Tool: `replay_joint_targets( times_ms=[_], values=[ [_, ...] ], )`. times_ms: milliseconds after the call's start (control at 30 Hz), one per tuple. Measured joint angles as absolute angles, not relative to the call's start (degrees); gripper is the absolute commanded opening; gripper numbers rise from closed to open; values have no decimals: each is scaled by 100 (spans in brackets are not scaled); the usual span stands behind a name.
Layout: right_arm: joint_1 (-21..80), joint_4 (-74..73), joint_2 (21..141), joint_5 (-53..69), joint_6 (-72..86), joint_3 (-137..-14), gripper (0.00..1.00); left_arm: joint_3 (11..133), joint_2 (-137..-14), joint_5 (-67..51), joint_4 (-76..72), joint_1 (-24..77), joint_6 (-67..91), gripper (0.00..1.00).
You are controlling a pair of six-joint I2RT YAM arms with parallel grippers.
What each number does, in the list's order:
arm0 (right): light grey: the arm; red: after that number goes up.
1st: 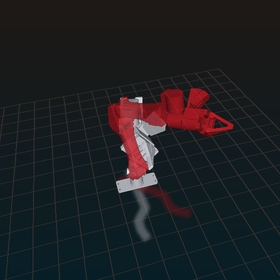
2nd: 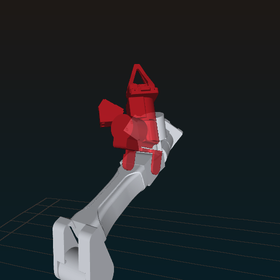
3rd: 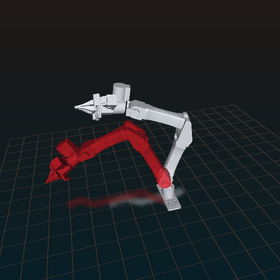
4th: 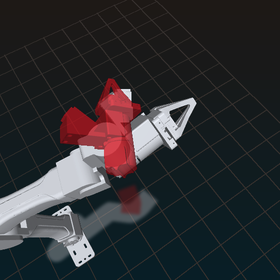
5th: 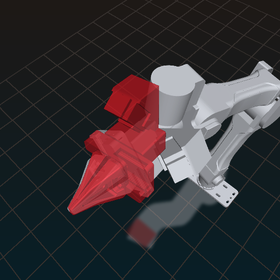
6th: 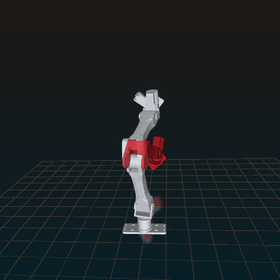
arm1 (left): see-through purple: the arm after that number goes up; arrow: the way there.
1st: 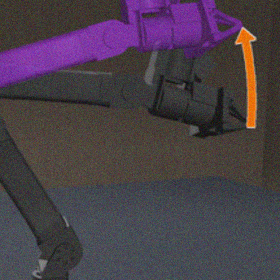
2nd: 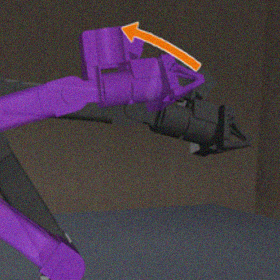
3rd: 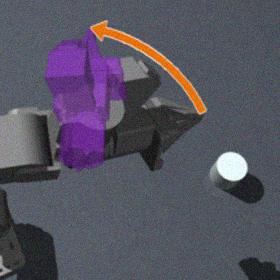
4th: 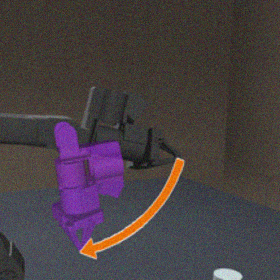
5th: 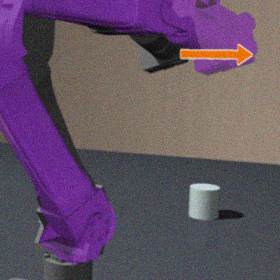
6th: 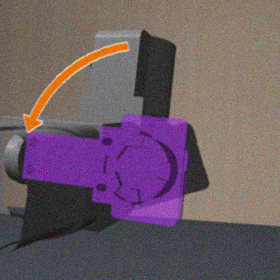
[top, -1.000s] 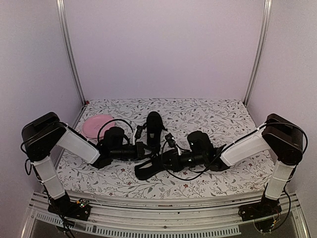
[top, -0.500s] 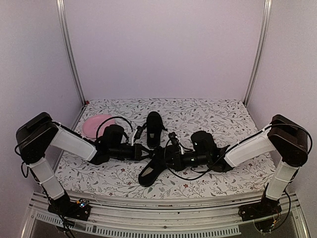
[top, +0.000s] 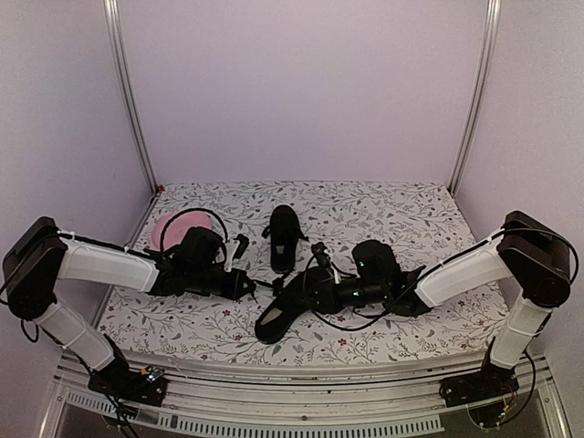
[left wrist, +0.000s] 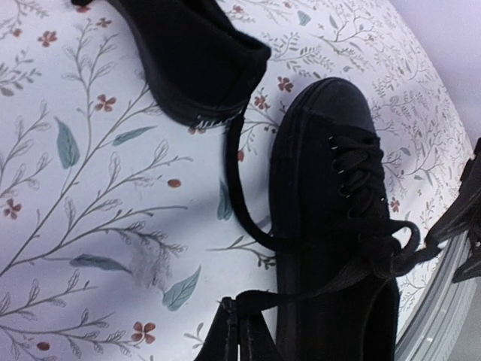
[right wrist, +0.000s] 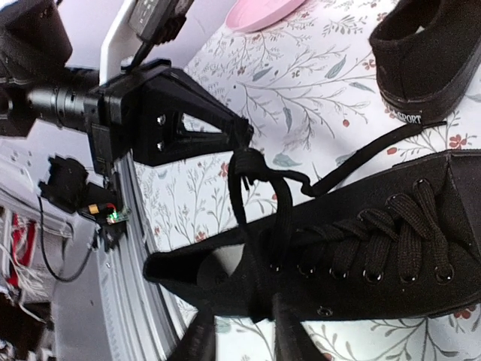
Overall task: Tie the shoes
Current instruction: Pick up the shoelace from the center of the board.
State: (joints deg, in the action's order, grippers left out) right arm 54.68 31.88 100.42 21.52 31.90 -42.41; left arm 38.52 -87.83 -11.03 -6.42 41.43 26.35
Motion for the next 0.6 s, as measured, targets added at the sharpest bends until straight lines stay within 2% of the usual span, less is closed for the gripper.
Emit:
replay_joint_targets(
  times_ms=[67, 167, 467, 600],
  values=[
    [5472, 3083, 9955, 2128, 3164, -4241, 50, 3706, -8604, -1009, -517, 4143, 2689, 0],
    [5472, 2950, 9786, 2014, 3046, -4248, 56, 3470, -8281, -1118, -506, 4134, 2768, 0],
    [5474, 2311, 9448, 1616, 2696, -4584, 65, 3280, -7583, -2615, -714, 4132, 3299, 0],
    [5572, 2265, 9258, 1614, 2700, -4591, 66, 3277, -7590, -3068, -858, 4204, 3671, 0]
  ],
)
